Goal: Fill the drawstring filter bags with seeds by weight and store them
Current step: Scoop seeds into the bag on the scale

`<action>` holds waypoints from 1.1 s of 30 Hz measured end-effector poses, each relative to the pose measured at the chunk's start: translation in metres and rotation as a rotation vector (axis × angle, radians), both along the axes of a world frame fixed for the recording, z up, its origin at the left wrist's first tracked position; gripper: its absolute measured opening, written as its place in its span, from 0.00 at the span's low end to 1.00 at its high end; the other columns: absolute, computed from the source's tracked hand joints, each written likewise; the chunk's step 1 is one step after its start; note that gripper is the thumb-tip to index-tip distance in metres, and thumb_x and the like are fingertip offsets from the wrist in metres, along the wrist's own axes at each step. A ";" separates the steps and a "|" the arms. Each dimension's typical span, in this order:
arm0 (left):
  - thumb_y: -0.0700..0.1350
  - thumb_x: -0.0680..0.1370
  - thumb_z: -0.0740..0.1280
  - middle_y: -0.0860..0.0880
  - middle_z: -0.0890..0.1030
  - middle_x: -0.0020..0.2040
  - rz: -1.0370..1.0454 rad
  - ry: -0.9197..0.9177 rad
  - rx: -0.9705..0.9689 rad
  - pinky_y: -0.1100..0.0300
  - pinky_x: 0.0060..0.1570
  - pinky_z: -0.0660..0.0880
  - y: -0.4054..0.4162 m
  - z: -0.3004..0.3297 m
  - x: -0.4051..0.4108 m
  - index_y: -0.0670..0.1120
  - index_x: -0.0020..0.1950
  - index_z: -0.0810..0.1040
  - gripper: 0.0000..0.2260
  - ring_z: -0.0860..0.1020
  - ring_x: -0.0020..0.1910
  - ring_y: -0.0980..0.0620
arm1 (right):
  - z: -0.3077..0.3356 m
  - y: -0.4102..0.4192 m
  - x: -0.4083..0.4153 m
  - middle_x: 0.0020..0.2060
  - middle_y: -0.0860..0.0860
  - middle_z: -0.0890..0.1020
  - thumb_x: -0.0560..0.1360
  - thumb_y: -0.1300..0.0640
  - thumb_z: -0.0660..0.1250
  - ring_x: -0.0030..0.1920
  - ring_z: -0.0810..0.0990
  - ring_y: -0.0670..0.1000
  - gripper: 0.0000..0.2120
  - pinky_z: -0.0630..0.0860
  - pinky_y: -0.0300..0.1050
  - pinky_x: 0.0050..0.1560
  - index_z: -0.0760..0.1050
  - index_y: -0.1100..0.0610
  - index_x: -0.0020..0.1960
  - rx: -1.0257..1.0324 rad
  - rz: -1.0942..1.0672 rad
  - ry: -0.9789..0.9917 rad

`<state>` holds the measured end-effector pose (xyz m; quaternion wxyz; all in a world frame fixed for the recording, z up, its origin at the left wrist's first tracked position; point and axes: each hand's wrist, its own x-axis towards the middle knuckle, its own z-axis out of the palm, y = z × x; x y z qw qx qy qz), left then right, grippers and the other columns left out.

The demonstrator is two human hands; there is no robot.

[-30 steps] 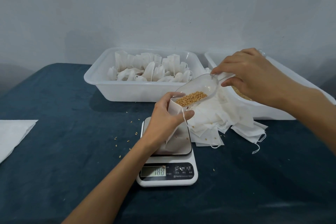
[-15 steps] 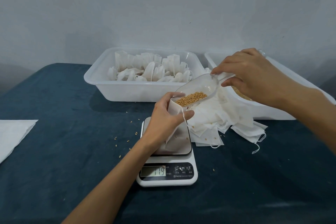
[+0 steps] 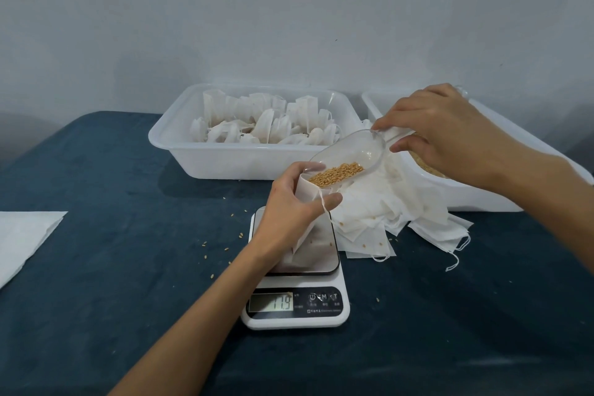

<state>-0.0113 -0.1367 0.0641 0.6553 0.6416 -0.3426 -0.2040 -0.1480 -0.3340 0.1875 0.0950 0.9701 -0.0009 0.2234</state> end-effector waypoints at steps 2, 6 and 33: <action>0.41 0.72 0.80 0.53 0.86 0.59 -0.005 0.010 0.002 0.48 0.67 0.77 0.000 0.000 0.000 0.54 0.61 0.80 0.20 0.84 0.59 0.54 | 0.001 0.001 0.000 0.50 0.52 0.84 0.73 0.63 0.76 0.54 0.80 0.59 0.16 0.65 0.55 0.64 0.82 0.56 0.60 0.005 -0.001 0.001; 0.46 0.70 0.80 0.54 0.85 0.59 0.001 0.012 0.010 0.45 0.67 0.76 0.000 0.000 0.000 0.56 0.61 0.80 0.22 0.83 0.61 0.51 | 0.001 0.002 0.001 0.50 0.53 0.84 0.73 0.63 0.76 0.54 0.80 0.60 0.16 0.65 0.56 0.64 0.82 0.56 0.60 0.006 -0.004 0.004; 0.44 0.72 0.81 0.55 0.84 0.61 0.021 -0.009 0.031 0.47 0.68 0.75 0.000 -0.001 0.001 0.55 0.61 0.80 0.20 0.82 0.62 0.54 | -0.002 0.000 0.002 0.50 0.53 0.84 0.72 0.63 0.76 0.53 0.80 0.60 0.17 0.65 0.56 0.63 0.82 0.56 0.60 -0.004 -0.005 -0.004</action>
